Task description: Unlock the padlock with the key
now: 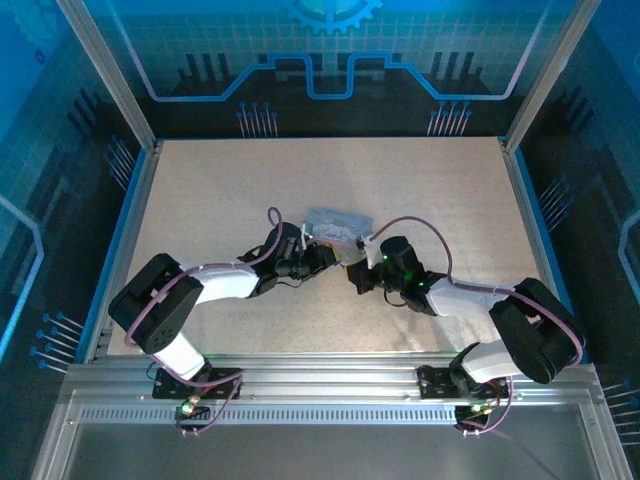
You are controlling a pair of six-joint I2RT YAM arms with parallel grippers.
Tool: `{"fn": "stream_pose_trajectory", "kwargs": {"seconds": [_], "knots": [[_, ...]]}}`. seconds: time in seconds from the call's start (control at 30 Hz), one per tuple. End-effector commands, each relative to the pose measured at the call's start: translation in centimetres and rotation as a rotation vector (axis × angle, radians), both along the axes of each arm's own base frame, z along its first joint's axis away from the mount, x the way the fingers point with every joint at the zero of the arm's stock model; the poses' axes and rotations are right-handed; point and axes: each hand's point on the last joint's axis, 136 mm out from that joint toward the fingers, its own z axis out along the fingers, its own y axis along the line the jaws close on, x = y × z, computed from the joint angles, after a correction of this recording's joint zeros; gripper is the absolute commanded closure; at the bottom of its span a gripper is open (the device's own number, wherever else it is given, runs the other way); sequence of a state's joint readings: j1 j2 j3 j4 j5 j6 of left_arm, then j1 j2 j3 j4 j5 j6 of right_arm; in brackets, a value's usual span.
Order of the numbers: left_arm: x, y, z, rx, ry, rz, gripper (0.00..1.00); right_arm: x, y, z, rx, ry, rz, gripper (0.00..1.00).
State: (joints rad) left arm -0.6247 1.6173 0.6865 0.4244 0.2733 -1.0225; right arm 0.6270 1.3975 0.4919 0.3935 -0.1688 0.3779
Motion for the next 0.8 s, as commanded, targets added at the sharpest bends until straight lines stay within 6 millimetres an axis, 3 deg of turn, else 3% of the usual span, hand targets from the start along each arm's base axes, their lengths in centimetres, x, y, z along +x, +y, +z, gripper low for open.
{"fn": "stream_pose_trajectory", "kwargs": {"seconds": [0.0, 0.27, 0.77], "knots": [[-1.8, -1.6, 0.1, -0.04, 0.031, -0.085, 0.84, 2.1, 2.2, 5.4, 0.135, -0.146, 0.029, 0.97], [-1.7, -1.6, 0.2, -0.042, 0.03, -0.081, 0.84, 2.0, 2.2, 5.1, 0.135, -0.137, 0.032, 0.97], [-1.3, -1.4, 1.2, -0.052, 0.008, -0.052, 0.83, 0.6, 0.3, 2.8, 0.079, -0.088, -0.012, 0.98]]}}
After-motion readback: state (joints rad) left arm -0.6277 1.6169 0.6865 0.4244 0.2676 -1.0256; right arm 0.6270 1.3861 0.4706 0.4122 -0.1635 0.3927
